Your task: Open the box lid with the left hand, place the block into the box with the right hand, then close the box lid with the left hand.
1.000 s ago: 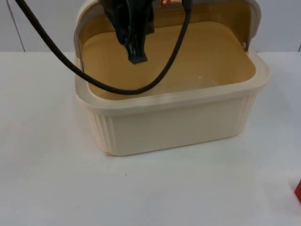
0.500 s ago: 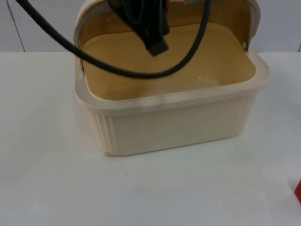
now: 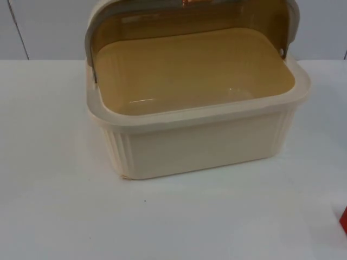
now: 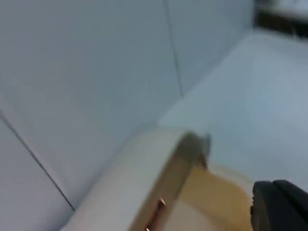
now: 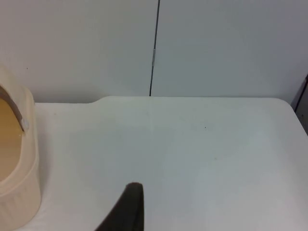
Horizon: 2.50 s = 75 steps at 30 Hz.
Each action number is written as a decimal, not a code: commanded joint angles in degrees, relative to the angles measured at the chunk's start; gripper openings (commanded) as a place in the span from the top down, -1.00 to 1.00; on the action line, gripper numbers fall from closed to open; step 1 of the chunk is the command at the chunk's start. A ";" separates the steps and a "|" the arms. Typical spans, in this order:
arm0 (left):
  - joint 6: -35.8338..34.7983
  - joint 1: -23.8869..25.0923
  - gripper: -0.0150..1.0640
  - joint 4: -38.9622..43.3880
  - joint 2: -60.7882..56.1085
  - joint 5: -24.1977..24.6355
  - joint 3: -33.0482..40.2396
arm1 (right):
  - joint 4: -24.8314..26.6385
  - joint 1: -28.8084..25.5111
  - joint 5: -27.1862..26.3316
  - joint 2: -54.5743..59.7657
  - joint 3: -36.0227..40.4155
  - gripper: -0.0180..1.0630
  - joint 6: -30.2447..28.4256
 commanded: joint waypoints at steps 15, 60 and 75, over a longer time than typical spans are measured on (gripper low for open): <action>-14.05 31.98 0.98 5.33 -9.80 9.80 -0.32 | 0.33 -0.04 -0.30 0.00 -0.55 -0.83 0.23; -19.31 40.73 0.98 6.75 -10.01 8.66 11.08 | 0.30 -0.04 -0.07 0.00 -0.55 -0.83 0.23; -19.42 40.73 0.21 11.76 -10.01 7.98 11.08 | 0.30 -0.04 -0.07 0.00 -0.55 -0.83 0.23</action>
